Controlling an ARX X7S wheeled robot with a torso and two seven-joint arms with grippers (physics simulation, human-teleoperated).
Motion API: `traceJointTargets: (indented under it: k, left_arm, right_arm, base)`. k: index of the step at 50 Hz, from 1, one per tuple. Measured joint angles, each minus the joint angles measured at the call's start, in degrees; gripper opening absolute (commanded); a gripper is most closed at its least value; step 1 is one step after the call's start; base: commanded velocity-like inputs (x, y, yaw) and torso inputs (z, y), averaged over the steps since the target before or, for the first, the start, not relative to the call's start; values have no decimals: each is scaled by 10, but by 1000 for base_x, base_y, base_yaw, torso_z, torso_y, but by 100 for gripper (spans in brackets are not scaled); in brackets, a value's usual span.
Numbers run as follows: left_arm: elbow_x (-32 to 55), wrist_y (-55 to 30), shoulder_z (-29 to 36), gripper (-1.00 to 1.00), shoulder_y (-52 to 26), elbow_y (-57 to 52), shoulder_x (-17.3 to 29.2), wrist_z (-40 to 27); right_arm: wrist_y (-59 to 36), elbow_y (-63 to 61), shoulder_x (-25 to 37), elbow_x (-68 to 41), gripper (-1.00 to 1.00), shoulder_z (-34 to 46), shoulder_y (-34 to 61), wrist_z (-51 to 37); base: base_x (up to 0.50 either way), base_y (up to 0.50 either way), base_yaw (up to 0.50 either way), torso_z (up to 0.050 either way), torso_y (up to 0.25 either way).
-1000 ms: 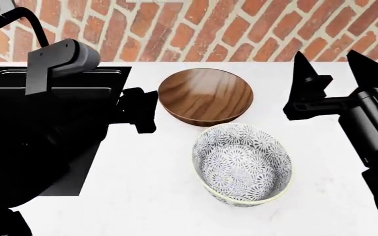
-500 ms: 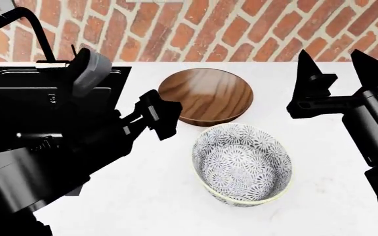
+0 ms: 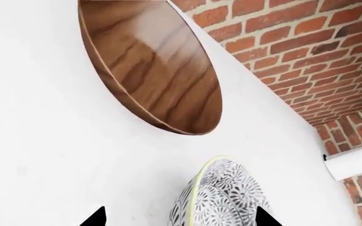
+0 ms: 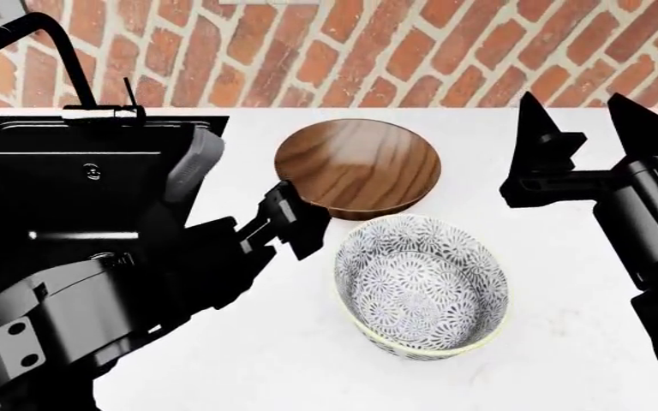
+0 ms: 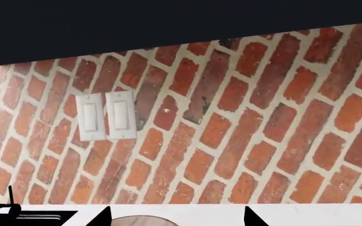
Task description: Stack the bowls in the sink.
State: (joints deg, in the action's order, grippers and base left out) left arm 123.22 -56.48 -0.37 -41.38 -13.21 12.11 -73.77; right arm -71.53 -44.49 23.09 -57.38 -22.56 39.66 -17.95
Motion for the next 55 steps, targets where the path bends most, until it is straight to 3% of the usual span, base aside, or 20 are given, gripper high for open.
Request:
traceJointTargets:
  k: [31, 55]
  left_arm:
    - [9, 16, 45, 100, 47, 5, -6, 1]
    - [1, 13, 91, 100, 24, 33, -8, 7]
  right_arm:
    - [36, 13, 18, -1, 100, 12, -19, -5]
    - [66, 28, 32, -1, 100, 4, -41, 3]
  base:
    - [0, 0, 0, 0, 0]
    - [0, 0, 0, 0, 0]
